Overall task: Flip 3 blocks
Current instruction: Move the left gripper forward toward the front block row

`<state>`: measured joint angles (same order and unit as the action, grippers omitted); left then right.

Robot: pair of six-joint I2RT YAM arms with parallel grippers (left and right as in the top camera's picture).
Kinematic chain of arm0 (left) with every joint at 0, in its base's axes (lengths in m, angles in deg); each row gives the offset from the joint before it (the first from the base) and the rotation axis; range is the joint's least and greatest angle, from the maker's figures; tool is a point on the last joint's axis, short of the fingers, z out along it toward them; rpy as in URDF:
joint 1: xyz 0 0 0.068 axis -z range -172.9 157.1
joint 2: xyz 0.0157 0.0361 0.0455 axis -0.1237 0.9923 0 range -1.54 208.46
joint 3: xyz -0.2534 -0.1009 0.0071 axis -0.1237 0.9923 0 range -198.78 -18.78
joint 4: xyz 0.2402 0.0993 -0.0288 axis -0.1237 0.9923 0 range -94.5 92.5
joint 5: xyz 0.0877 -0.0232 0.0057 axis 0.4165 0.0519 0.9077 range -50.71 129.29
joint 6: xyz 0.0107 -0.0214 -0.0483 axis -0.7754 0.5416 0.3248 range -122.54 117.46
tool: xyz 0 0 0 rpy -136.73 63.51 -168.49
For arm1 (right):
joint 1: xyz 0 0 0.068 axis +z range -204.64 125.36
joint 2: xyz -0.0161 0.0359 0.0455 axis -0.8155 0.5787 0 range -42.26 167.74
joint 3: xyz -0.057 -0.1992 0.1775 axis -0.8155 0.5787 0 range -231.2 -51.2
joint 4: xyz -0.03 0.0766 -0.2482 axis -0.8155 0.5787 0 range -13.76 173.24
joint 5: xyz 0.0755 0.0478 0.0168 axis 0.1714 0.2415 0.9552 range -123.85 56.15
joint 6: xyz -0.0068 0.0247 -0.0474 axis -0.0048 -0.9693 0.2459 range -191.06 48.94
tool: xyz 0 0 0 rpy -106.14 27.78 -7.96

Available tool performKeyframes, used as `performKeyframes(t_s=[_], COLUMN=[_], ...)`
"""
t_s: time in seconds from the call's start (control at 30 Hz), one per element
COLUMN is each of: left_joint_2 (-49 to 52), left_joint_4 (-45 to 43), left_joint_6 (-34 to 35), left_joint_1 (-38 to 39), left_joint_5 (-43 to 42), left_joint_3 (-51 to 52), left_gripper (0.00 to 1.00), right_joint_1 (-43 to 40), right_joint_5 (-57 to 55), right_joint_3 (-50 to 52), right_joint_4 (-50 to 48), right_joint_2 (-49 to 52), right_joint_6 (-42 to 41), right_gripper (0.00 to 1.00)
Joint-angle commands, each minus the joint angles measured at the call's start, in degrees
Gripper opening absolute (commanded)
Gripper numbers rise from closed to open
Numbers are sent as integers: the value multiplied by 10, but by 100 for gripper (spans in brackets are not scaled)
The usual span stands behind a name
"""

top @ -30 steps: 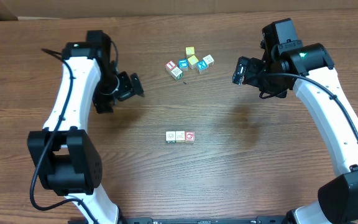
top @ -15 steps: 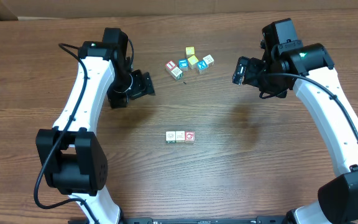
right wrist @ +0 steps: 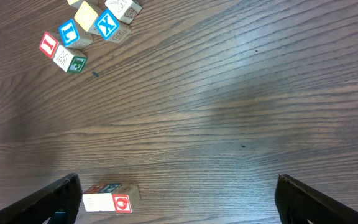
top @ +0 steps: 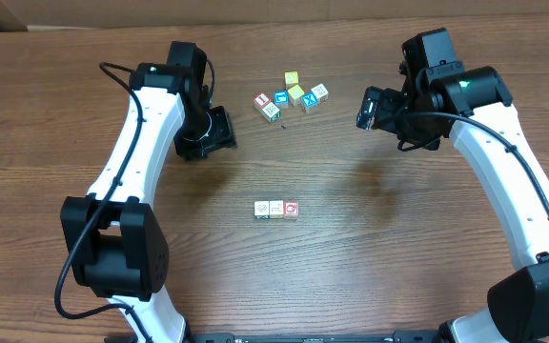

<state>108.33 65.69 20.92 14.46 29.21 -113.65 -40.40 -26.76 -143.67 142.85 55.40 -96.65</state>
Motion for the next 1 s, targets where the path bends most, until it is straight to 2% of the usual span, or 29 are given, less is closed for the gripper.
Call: performKeyframes(t_s=[0.0,0.5,0.6,0.77,0.97], left_joint_2=[-10,-10,-10,-8,-8], left_joint_4=[-3,-33,-20,36,19], left_joint_6=[-8,5,6,53,55], left_joint_1=[15,98,116,133,133], left_joint_5=[7,33,69,160,132], left_joint_3=[1,1,1,4,53], left_gripper=[4,4,4,4,4], right_joint_1=[-2,-2,-2,-2,-2], right_joint_5=[-2,-2,-2,-2,-2], right_joint_3=[-2,-2,-2,-2,-2], right_joint_4=[-3,-3,-3,-3,-3], right_joint_2=[0,0,0,0,0], right_joint_6=[2,2,2,2,2], right_gripper=[100,100,100,100,100])
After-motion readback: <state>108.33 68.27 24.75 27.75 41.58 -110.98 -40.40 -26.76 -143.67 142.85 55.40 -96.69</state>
